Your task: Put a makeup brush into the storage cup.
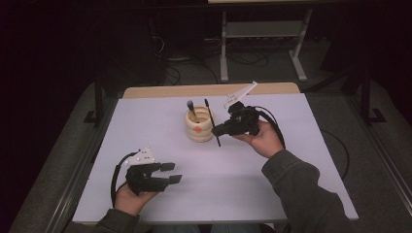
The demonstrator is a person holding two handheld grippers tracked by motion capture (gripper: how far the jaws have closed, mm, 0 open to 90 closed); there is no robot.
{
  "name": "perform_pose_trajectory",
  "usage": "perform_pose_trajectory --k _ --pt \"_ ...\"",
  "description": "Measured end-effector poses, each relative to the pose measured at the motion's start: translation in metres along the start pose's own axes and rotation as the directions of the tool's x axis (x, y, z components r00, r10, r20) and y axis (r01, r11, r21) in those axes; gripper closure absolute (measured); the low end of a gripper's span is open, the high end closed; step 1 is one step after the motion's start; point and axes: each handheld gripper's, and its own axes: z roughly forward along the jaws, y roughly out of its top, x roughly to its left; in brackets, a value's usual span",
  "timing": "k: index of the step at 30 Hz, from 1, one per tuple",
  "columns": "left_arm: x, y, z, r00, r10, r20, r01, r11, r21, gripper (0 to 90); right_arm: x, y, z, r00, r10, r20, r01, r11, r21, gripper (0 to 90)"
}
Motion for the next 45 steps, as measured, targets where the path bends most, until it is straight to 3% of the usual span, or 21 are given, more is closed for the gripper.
perform_pose_trajectory --k 14,15,19,31,39,45 --pt "-0.001 -0.001 0.001 0.9999 -0.014 0.008 0.014 0.9999 -0.009 44.1 -0.018 0.028 -0.012 0.9992 0.026 0.029 -0.026 0.999 -0.022 84.6" --pt "0.000 -0.001 0.000 1.0000 0.003 0.008 -0.003 1.0000 0.001 44.1 -0.019 0.031 -0.012 0.9990 0.031 0.032 -0.030 0.999 -0.022 84.7" --pt "-0.001 -0.001 0.001 1.0000 0.004 0.008 -0.004 1.0000 -0.001 44.0 -0.025 0.039 -0.014 0.9985 0.032 0.045 -0.031 0.999 -0.027 84.7" --pt "0.001 -0.002 0.000 1.0000 -0.005 0.008 0.005 1.0000 -0.001 43.4 -0.046 0.069 -0.023 0.9947 0.060 0.084 -0.054 0.996 -0.072 84.7" --pt "0.001 -0.003 0.000 0.9999 -0.012 0.006 0.012 0.9999 0.001 42.9 -0.064 0.073 -0.008 0.9893 0.084 0.119 -0.076 0.995 -0.066 84.7" --pt "0.002 -0.004 -0.001 0.9996 -0.028 0.004 0.028 0.9996 -0.004 42.5 -0.074 0.067 0.006 0.9821 0.146 0.119 -0.140 0.988 -0.058 84.6"
